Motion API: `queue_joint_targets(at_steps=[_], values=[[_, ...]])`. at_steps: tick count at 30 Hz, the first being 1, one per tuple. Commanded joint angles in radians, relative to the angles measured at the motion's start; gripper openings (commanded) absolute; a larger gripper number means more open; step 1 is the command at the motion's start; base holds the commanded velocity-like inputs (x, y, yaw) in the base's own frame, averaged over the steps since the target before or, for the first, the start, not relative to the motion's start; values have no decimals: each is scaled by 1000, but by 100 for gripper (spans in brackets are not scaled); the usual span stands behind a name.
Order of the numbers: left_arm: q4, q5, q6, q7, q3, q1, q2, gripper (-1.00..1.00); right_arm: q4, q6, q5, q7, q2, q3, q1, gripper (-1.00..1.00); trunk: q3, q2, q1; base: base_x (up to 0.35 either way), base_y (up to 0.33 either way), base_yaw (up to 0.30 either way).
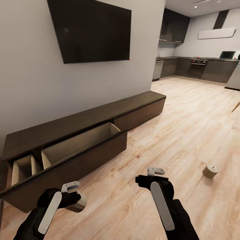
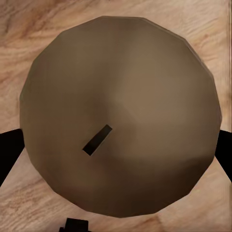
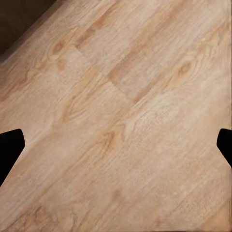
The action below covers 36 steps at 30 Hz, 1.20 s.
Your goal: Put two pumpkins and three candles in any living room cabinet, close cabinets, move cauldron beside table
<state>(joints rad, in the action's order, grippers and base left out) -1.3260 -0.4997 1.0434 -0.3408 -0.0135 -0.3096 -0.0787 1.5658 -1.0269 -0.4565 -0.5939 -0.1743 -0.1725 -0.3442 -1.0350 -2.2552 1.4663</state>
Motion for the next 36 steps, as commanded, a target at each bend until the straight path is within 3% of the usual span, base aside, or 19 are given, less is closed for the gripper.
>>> queue_joint_targets(at_steps=[1, 6, 8, 11, 18, 24, 28, 33, 36], values=[[-2, -11, 3, -9, 0, 0, 0, -100, 0, -2, -10, -10, 0, 5, -1, 100, -1, 0, 0, 0, 0, -284], [-2, -11, 3, -9, 0, 0, 1, -100, 0, -2, -10, -10, 0, 40, -1, 100, -1, 0, 0, 0, 0, -284], [-2, -9, 3, -9, 1, 0, 16, -100, 0, -2, -10, -10, 0, 62, -1, 100, -1, 0, 0, 0, 0, -284], [-1, -7, 3, -9, 4, 0, 32, -100, -2, -2, -10, -10, 0, 73, -1, 100, -1, 0, 0, 0, 0, -284], [-1, -6, 3, -9, 7, 0, 44, -100, -9, 8, -10, -9, 0, 90, -1, 100, -1, 0, 0, 0, 0, -284], [1, -5, 3, -9, 7, 0, 45, -100, -15, 8, -9, -9, 0, 157, 0, 100, 1, 0, 0, 0, 0, -284], [11, -5, 3, -9, 8, 0, 47, -100, -16, -1, -8, -10, 0, 251, 8, 100, 3, 0, 0, 0, 0, -284], [30, -2, 0, -9, 19, 0, 73, -100, -18, 6, -1, -11, 0, 281, 18, 100, 5, 0, 0, 0, 0, -284], [61, -1, -6, -10, 28, 0, 80, -100, -18, 13, -6, -8, 44, 309, 73, 100, 6, 0, 0, 0, 0, -284]])
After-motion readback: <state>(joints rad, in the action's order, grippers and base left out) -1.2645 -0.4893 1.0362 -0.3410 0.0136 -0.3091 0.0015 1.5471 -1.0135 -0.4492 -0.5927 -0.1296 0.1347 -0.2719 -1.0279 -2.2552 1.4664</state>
